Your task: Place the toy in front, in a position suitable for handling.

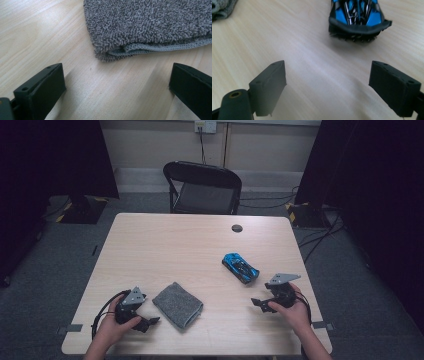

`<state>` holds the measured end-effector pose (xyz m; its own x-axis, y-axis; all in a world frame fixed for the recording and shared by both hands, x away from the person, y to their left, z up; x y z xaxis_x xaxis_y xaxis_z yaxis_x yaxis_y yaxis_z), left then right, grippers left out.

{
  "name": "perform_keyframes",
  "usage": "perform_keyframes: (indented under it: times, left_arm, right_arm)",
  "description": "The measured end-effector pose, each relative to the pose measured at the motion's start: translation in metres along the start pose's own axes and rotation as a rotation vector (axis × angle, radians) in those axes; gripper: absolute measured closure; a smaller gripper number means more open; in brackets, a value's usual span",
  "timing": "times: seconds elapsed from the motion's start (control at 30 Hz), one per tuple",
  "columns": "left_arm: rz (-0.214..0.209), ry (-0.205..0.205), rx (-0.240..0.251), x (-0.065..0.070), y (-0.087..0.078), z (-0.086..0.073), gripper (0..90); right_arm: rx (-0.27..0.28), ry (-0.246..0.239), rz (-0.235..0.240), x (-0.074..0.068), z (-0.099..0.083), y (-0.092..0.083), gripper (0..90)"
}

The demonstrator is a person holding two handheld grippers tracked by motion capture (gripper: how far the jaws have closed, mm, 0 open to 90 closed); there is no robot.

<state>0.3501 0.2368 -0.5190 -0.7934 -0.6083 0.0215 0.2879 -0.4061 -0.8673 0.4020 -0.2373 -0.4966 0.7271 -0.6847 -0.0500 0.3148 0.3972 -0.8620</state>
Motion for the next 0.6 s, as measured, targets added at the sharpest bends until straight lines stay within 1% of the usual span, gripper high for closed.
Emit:
perform_keyframes:
  times: [0.07, 0.17, 0.23, 0.3, 0.33, 0.4, 0.47, 0.53, 0.6]
  left_arm:
    - [0.001, -0.001, -0.001, 0.000, 0.000, 0.000, 0.0]
    - [0.001, -0.002, 0.000, 0.000, 0.000, 0.000, 0.0]
    - [0.001, -0.001, 0.000, 0.000, 0.000, 0.000, 0.0]
    - [0.001, -0.001, 0.000, 0.000, 0.000, 0.000, 0.0]
    - [0.001, -0.001, 0.000, 0.000, 0.000, 0.000, 0.0]
    - [0.000, -0.002, 0.001, 0.000, 0.000, 0.000, 0.0]
    - [0.001, -0.001, 0.000, 0.000, 0.000, 0.000, 0.0]
    - [0.000, -0.002, 0.001, 0.000, 0.000, 0.000, 0.0]
    - [0.000, -0.001, 0.000, 0.000, 0.000, 0.000, 0.0]
  right_arm:
    - [0.011, 0.009, -0.004, 0.002, 0.005, 0.000, 13.5]
    - [0.024, 0.021, 0.008, 0.005, 0.014, -0.001, 13.5]
    - [0.030, 0.015, -0.006, 0.007, 0.021, -0.001, 13.4]
    - [0.042, 0.026, -0.005, 0.009, 0.029, -0.003, 13.4]
    - [0.050, 0.041, 0.000, 0.011, 0.033, -0.004, 13.4]
    - [0.057, 0.042, -0.001, 0.013, 0.040, -0.004, 13.3]
    - [0.058, 0.050, -0.006, 0.015, 0.046, -0.004, 13.3]
    - [0.064, 0.046, -0.011, 0.017, 0.052, -0.002, 13.3]
    - [0.056, 0.052, -0.011, 0.019, 0.056, 0.002, 13.3]
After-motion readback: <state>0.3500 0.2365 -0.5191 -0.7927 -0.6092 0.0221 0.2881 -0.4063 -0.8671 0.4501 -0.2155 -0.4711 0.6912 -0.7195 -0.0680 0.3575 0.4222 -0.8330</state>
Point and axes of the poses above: each handheld gripper's, and its own axes: y roughly forward along the jaws, z roughly out of its top, x roughly to its right, the point moved 2 cm from there along y, roughly forward along the jaws, and after that the axes turned 15 degrees about -x, right-handed, at the moved point
